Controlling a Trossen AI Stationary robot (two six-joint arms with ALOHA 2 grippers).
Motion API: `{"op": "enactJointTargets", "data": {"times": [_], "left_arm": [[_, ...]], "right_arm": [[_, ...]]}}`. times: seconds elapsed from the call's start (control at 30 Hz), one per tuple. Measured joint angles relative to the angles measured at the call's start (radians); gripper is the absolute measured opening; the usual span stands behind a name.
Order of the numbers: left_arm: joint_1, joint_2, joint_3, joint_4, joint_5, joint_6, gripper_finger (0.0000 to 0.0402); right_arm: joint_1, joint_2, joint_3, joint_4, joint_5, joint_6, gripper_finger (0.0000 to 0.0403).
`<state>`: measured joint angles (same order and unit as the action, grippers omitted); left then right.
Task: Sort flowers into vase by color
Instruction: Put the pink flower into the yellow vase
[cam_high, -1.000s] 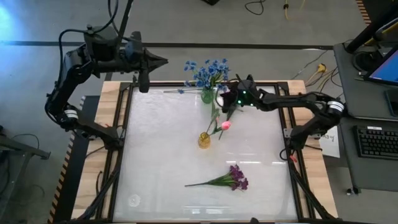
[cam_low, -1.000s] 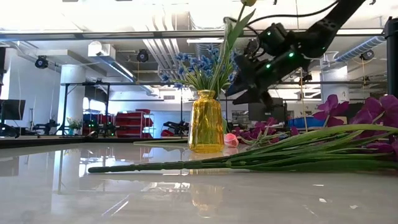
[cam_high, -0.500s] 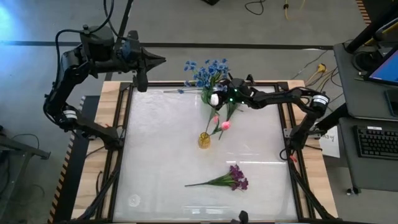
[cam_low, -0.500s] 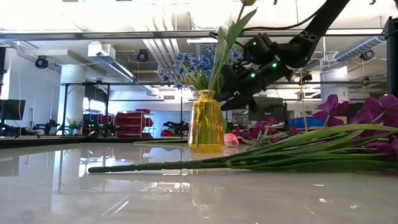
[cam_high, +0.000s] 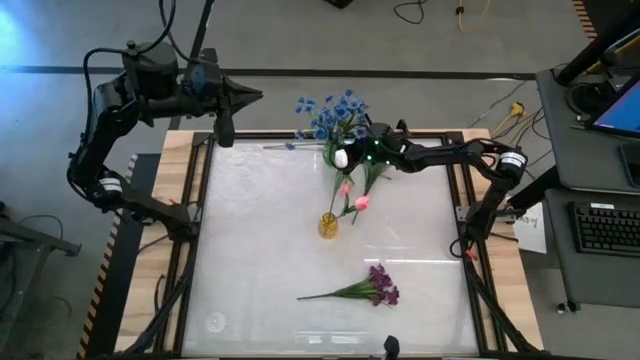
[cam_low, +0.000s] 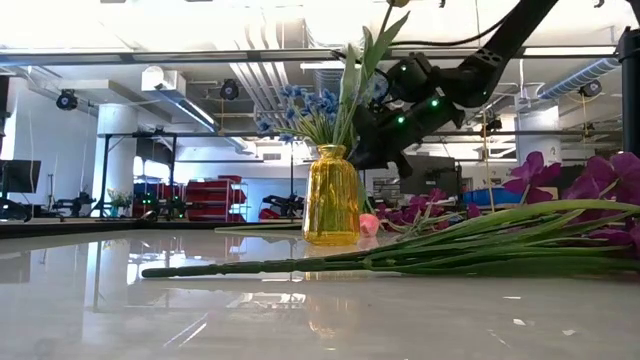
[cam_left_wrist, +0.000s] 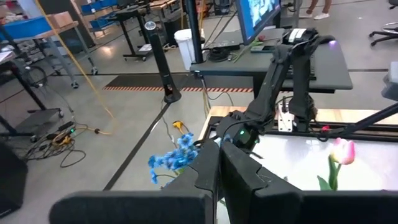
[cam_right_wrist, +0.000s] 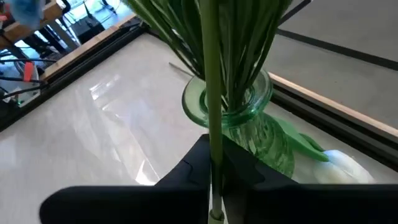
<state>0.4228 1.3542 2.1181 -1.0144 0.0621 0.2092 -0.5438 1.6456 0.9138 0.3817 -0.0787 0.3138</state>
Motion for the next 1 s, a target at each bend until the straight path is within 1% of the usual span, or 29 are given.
{"op": "enactJointTargets", "data": {"times": [0.2, 0.37, 0.5, 0.6, 0.87, 1.0], "left_arm": [[0.000, -0.002, 0.000, -0.014, -0.027, 0.000, 0.0000], [0.000, 0.003, 0.000, -0.022, -0.027, 0.001, 0.0000], [0.000, 0.008, 0.000, -0.022, -0.027, 0.003, 0.0000], [0.000, 0.010, 0.000, -0.022, -0.027, 0.006, 0.0000], [0.000, 0.014, 0.000, -0.021, -0.027, -0.002, 0.0000], [0.000, 0.019, 0.000, -0.013, -0.027, -0.037, 0.0000]], "right_arm": [[0.003, -0.090, -0.002, -0.157, 0.000, -0.023, 0.0009], [0.002, -0.204, -0.002, -0.321, 0.000, -0.046, 0.0009], [0.002, -0.303, -0.002, -0.413, 0.000, -0.063, 0.0009], [0.002, -0.364, -0.002, -0.445, 0.001, -0.064, 0.0009], [0.002, -0.515, 0.002, -0.458, 0.003, -0.073, 0.0009], [0.003, -0.574, 0.073, -0.537, 0.008, -0.139, 0.0009]]}}
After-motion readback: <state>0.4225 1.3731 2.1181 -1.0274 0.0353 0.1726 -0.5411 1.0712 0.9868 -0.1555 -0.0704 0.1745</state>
